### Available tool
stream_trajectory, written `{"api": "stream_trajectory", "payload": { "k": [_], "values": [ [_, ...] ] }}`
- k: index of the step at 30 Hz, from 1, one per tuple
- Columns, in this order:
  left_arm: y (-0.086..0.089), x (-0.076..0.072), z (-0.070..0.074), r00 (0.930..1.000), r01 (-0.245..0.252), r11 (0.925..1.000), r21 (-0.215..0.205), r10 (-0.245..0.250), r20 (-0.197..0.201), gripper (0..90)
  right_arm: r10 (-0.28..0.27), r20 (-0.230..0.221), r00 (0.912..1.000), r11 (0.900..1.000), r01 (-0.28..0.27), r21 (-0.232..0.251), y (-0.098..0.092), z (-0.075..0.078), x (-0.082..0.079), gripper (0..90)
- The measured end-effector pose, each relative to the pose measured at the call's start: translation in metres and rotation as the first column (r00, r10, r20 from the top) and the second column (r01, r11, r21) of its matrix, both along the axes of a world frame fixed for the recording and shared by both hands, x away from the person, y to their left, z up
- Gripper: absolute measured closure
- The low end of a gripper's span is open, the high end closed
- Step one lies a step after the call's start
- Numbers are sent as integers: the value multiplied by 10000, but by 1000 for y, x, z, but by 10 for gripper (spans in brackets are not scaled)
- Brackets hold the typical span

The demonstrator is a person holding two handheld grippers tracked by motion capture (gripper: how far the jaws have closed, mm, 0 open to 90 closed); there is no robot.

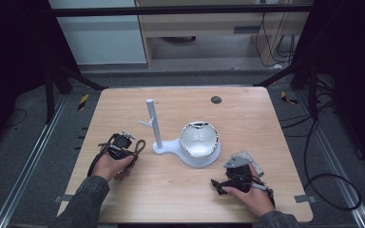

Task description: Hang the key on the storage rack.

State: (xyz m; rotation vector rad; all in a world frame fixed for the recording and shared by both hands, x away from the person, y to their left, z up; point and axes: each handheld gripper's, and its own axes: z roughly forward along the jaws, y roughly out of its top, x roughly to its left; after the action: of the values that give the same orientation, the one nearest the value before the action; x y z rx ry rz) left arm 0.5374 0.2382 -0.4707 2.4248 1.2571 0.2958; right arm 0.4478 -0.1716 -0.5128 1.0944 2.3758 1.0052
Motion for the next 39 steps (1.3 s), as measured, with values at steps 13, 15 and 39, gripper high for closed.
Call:
{"api": "stream_trajectory", "payload": {
  "k": [13,15,39],
  "values": [
    [9,-17,15,9973,217,9989,-425,-187,714,659,22,12,10000,10000,-22,9,0,0,0,4],
    [10,-24,20,9942,365,9980,-511,-311,1028,659,22,13,10000,10000,-22,10,0,0,0,4],
    [-3,-88,62,9309,1778,9659,-1884,-1030,3506,660,12,-32,10000,10000,-12,6,0,0,0,2]
  ]
}}
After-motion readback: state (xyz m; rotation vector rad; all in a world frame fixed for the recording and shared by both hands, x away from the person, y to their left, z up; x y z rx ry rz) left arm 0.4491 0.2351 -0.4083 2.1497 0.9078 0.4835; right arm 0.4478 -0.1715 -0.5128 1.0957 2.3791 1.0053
